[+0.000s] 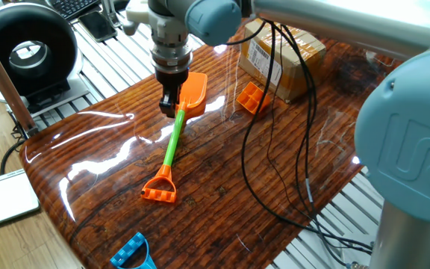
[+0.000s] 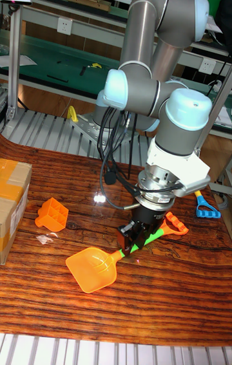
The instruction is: Use a shovel to scoop up an object
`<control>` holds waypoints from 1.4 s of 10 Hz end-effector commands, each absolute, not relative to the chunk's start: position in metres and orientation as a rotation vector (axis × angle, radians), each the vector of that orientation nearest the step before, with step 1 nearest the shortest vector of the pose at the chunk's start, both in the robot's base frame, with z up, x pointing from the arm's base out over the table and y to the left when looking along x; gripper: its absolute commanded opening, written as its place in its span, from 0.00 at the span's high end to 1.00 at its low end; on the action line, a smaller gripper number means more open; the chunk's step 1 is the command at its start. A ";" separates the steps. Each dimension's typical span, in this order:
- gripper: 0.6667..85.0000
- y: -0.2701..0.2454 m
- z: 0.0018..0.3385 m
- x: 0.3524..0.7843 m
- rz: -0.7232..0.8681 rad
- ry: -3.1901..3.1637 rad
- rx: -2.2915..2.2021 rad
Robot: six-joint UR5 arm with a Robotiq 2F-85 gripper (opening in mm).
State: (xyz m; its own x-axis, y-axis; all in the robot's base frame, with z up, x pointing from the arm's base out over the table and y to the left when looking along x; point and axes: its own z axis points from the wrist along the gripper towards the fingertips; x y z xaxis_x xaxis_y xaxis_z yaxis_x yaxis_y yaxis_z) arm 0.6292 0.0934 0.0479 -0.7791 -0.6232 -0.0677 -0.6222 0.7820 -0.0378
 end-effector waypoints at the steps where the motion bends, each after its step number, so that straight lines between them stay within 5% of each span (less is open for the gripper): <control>1: 0.47 0.101 0.049 0.636 0.003 2.880 -0.998; 14: 0.48 0.112 0.034 0.653 0.046 2.865 -0.970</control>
State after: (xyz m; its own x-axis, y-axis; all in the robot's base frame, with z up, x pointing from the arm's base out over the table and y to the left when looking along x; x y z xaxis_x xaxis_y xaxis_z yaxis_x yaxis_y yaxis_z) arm 0.6541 0.1138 0.0391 -0.7833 -0.6131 -0.1025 -0.6142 0.7888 -0.0243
